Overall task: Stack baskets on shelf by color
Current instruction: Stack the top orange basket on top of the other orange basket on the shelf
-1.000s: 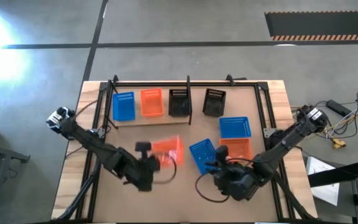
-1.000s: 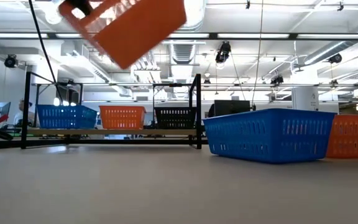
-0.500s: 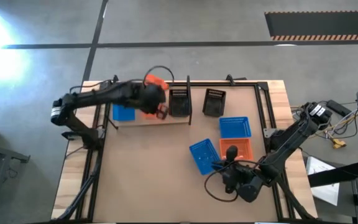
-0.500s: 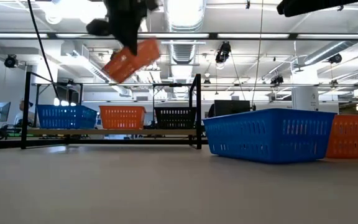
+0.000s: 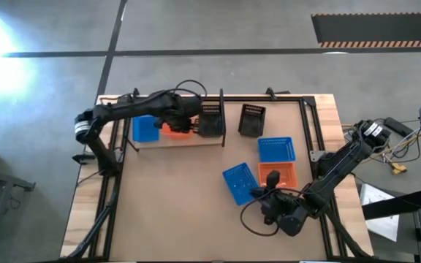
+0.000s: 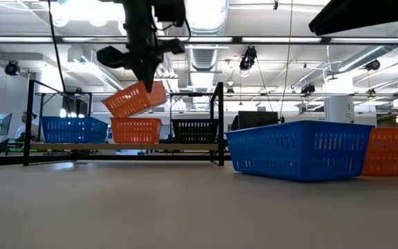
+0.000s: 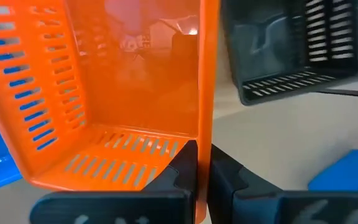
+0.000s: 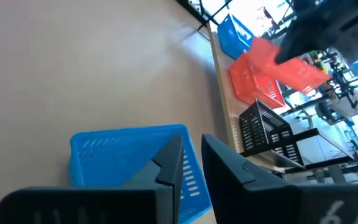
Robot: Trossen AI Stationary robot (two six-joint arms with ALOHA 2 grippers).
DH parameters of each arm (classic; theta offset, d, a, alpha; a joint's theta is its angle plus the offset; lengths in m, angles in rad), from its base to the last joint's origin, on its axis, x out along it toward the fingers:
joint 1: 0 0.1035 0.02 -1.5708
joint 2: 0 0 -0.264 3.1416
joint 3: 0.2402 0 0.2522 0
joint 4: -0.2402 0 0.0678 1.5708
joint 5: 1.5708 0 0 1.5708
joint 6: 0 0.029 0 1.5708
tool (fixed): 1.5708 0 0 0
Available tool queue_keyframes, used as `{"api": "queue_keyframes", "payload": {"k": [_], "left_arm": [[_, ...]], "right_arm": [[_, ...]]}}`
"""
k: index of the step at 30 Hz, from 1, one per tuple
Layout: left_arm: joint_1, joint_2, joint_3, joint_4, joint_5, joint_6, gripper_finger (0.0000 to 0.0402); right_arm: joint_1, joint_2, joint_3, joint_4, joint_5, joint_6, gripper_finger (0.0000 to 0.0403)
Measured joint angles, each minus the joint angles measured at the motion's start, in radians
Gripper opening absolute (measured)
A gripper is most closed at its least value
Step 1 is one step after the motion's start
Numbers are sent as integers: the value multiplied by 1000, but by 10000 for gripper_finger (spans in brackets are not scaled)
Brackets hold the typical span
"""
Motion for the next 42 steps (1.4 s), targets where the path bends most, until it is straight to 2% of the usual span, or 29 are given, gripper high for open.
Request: {"api": "queue_keyframes", "payload": {"k": [9,14,22,26,32,35,37,40,42], "left_arm": [[47,84,30,-8,24,22,0],[57,106,27,-10,78,23,0],[58,114,27,-10,90,29,2],[59,109,28,-10,96,61,24],[74,101,62,-10,103,114,93],[83,88,102,-12,129,196,128],[87,74,136,-13,206,309,146],[75,52,180,-28,292,611,158],[31,35,185,-63,257,849,159]], "right_arm": [[0,0,0,31,1,-40,47],[0,0,0,42,1,-39,47],[0,0,0,46,0,-36,47],[0,0,0,46,0,-35,47],[0,0,0,47,0,-35,47],[0,0,0,46,-1,-33,47],[0,0,0,46,-2,-26,47],[0,0,-2,46,-3,-10,47],[0,0,-8,46,-3,1,47]]}}
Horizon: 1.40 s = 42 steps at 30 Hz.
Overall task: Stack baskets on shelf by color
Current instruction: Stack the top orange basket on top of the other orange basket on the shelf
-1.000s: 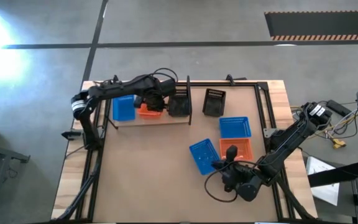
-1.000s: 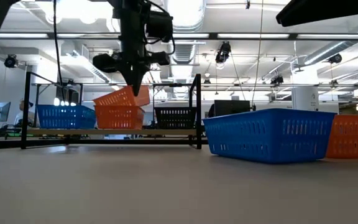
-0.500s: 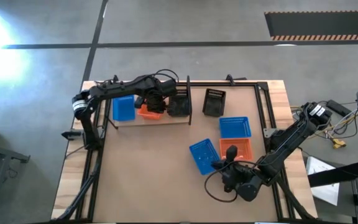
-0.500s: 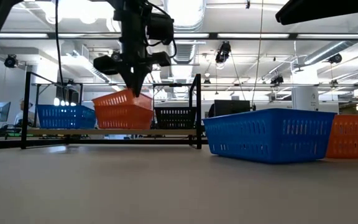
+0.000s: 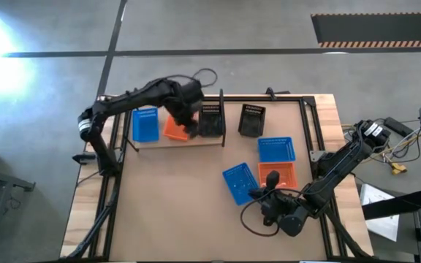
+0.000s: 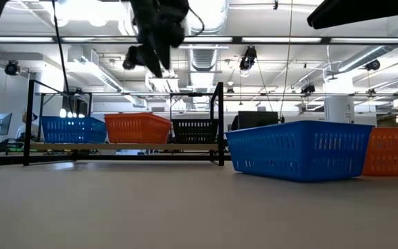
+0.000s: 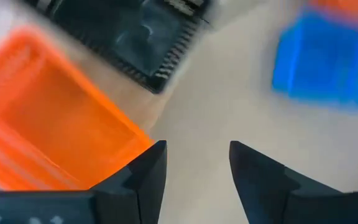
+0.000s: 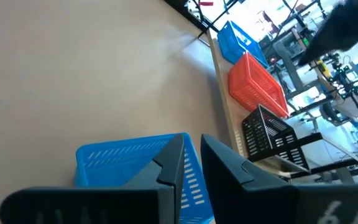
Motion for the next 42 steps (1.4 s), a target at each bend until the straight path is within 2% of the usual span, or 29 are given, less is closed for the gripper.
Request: {"api": "queue_keyframes", "payload": {"k": [2,4,8,10,17,22,27,36,42], "left_arm": [[-60,-12,-12,-22,-77,246,159],[-124,-11,-31,-42,-189,420,160],[-217,-11,-100,-40,-385,555,160],[-232,-11,-144,-37,-423,558,160],[-137,-13,-277,-27,-371,556,160],[-58,-14,-346,58,-356,558,152],[-24,-14,-392,138,-341,558,108],[-22,-14,-401,197,-337,541,15],[-20,-15,-401,188,-317,485,10]], "right_arm": [[0,0,-10,-1,0,10,47],[0,0,-21,4,0,11,47],[0,0,-43,30,0,11,47],[0,0,-48,32,0,15,47],[0,0,-54,39,2,43,47],[0,0,-55,45,3,43,47],[0,0,-55,45,3,43,47],[0,0,-55,45,3,43,47],[0,0,-55,45,3,43,47]]}}
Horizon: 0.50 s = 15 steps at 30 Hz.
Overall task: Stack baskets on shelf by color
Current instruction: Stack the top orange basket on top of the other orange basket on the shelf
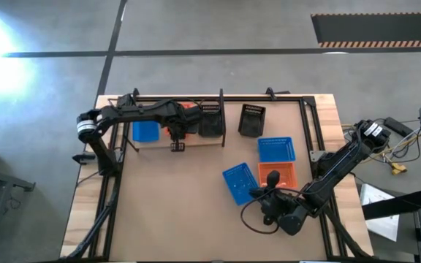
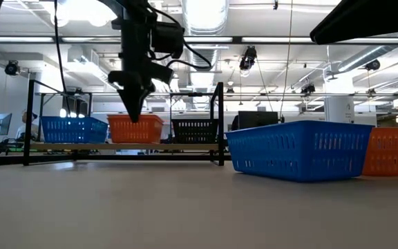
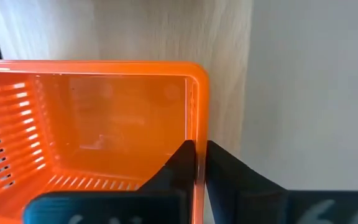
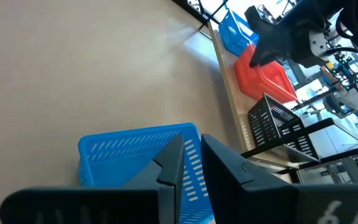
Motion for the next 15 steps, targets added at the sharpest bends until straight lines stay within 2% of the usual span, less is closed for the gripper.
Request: {"api": "queue_keyframes", "payload": {"k": [15], "left_arm": [[9,-18,0,-2,10,-58,13]], "right_arm": [[0,0,0,0,0,0,47]]}}
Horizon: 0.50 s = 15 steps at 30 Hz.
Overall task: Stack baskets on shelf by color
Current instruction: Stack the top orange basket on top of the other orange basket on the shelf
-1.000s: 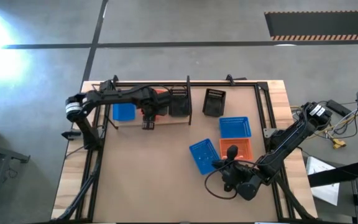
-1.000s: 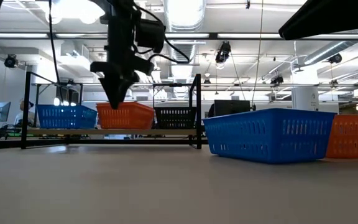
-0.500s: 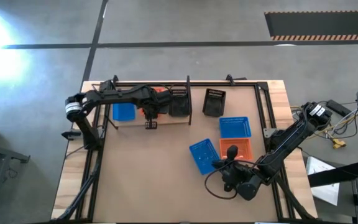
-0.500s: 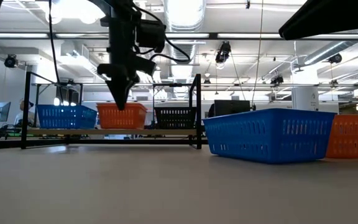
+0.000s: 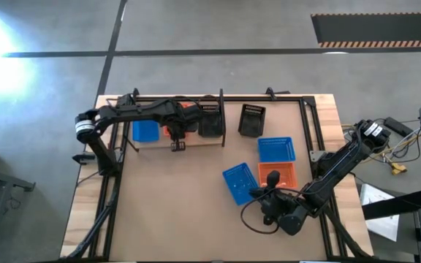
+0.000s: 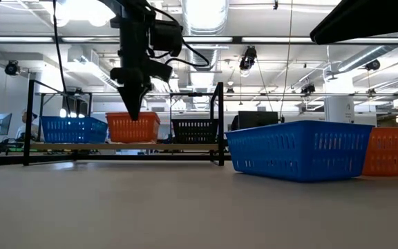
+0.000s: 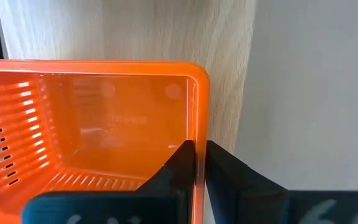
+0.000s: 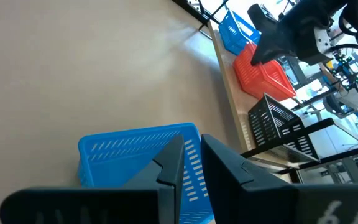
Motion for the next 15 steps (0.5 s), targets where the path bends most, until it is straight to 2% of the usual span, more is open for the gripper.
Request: {"api": "queue_keyframes", "payload": {"k": [12,15], "left_arm": [[0,-2,0,-8,13,8,13],[0,-2,0,-36,16,10,25]], "right_arm": [[0,0,0,3,-1,0,47],[0,0,0,3,-1,0,47]]}}
